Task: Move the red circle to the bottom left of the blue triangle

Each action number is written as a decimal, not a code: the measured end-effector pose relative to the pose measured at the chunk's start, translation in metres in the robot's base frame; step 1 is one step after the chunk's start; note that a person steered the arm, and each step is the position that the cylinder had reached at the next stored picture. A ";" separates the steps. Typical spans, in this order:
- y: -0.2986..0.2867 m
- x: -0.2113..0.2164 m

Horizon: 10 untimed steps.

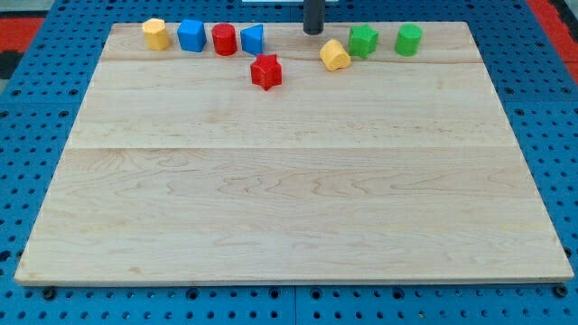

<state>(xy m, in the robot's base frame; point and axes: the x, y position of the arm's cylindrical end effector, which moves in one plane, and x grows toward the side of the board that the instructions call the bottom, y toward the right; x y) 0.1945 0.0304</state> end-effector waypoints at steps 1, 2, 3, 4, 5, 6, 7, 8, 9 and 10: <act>-0.043 0.016; -0.082 0.040; -0.075 0.040; -0.084 0.022; -0.137 0.021; -0.135 0.029; -0.096 0.042; -0.095 0.072; -0.089 0.033; -0.135 0.027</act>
<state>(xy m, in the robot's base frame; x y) 0.2211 -0.1049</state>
